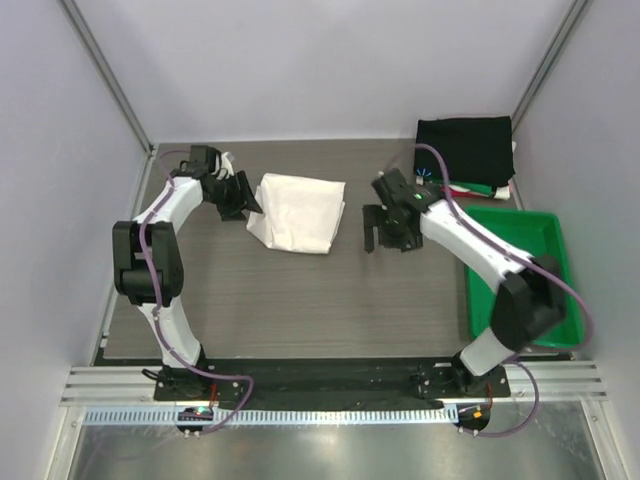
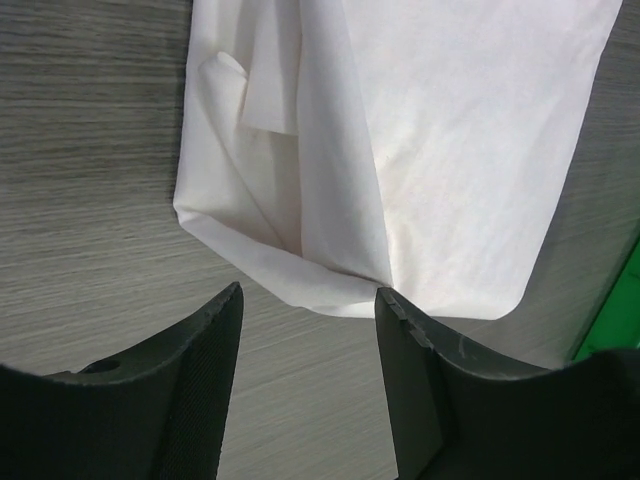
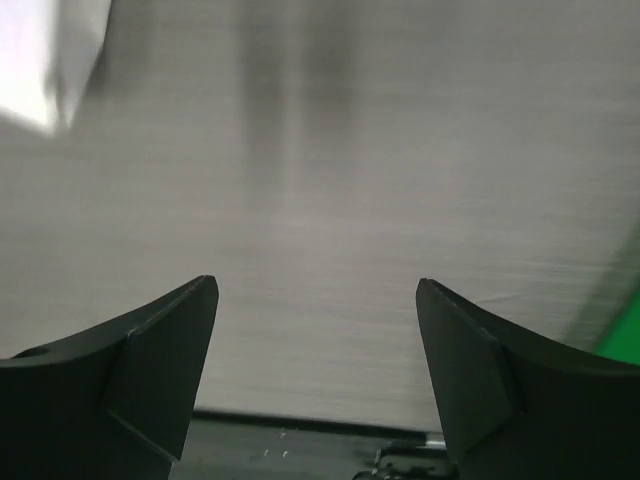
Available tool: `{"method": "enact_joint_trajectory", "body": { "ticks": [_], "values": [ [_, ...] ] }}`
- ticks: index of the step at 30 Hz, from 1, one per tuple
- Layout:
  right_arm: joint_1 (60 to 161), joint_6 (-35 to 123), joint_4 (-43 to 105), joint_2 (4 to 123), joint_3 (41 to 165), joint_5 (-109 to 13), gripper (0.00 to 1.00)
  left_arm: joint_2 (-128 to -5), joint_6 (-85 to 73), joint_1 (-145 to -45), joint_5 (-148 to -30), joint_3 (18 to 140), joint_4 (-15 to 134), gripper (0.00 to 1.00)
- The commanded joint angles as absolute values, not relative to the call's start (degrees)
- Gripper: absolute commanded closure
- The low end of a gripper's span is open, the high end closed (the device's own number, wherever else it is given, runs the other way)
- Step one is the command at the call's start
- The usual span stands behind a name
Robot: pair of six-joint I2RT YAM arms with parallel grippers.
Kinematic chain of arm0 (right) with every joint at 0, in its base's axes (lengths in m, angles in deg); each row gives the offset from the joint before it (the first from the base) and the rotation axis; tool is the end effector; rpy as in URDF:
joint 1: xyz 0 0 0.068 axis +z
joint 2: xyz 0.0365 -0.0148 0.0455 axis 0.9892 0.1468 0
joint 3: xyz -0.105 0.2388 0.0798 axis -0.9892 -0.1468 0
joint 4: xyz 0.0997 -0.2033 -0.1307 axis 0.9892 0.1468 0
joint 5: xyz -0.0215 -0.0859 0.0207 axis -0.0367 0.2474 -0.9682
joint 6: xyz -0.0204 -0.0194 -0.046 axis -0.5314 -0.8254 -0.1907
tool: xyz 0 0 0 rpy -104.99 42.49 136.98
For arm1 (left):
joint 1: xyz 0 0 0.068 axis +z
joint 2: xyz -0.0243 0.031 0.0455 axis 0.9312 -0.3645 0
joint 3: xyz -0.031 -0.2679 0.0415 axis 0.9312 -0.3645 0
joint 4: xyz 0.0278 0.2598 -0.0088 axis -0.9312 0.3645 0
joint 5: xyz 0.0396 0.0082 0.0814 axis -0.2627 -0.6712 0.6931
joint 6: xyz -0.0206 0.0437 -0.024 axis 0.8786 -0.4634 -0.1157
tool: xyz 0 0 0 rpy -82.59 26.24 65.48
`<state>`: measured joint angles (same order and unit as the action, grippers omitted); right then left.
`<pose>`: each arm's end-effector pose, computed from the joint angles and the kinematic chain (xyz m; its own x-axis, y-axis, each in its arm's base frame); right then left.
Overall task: Fold and stack the t-shirts
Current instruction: Fold the tshirt
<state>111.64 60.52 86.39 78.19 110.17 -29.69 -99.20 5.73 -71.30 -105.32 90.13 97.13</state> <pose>0.2958 0.1638 0.2778 -0.9138 -0.0767 -0.3988 -0.0776 0.9969 -0.0140 0.4021 -0.0335 0.2237 -0.8934 -0.3220 -0.3133 -0.1172 0.8402 -0.5295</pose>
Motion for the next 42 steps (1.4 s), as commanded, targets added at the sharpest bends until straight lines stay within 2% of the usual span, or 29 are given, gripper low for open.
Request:
{"method": "enact_joint_trajectory", "body": {
  "ticks": [1,5,7,17,18,20,21,22,25,28,33,39,42],
  "values": [
    [108.81,68.22,52.82,66.27,87.05,-51.15,0.14,-99.32,3.89,-71.88,-104.84,89.07,93.70,0.44],
    [108.89,77.27,34.22,65.02,77.14,-69.08,0.16,-100.64,1.96,-71.79,-107.64,88.28,90.28,0.46],
    [108.89,80.45,26.76,66.43,75.38,-71.75,0.17,-101.60,1.08,-71.79,-111.33,87.48,87.82,0.46],
    [108.19,81.16,24.96,66.87,73.79,-73.87,0.18,-105.20,-1.56,-70.65,-121.62,83.53,78.41,0.45],
    [107.84,81.33,24.26,66.87,72.92,-73.96,0.18,-105.47,-1.56,-70.65,-121.81,83.35,78.40,0.47],
    [107.49,82.12,23.12,67.04,72.12,-74.75,0.18,-105.38,-1.21,-70.56,-120.84,82.91,78.84,0.59],
    [107.31,82.56,22.41,67.22,71.77,-75.10,0.18,-105.12,-1.12,-70.64,-119.88,82.74,79.37,0.63],
    [107.22,82.91,20.93,67.57,71.25,-75.63,0.18,-105.12,-0.25,-70.65,-117.52,82.82,80.59,0.74],
    [107.05,84.23,17.49,69.32,70.71,-76.42,0.19,-105.30,1.33,-70.65,-110.15,84.75,88.49,0.90],
    [107.05,85.11,15.47,71.35,71.15,-77.03,0.19,-102.93,3.71,-70.65,-99.87,83.53,94.57,0.97],
    [107.05,83.27,17.30,72.67,73.17,-77.04,0.20,-96.60,9.24,-70.65,-83.69,79.31,99.84,1.00],
    [106.61,81.95,18.80,72.76,73.53,-77.12,0.20,-96.51,12.85,-70.38,-77.43,74.92,102.92,1.00],
    [106.61,80.63,20.82,72.15,74.49,-76.77,0.20,-96.07,14.79,-70.47,-73.65,75.79,106.52,0.89]
  ]
}}
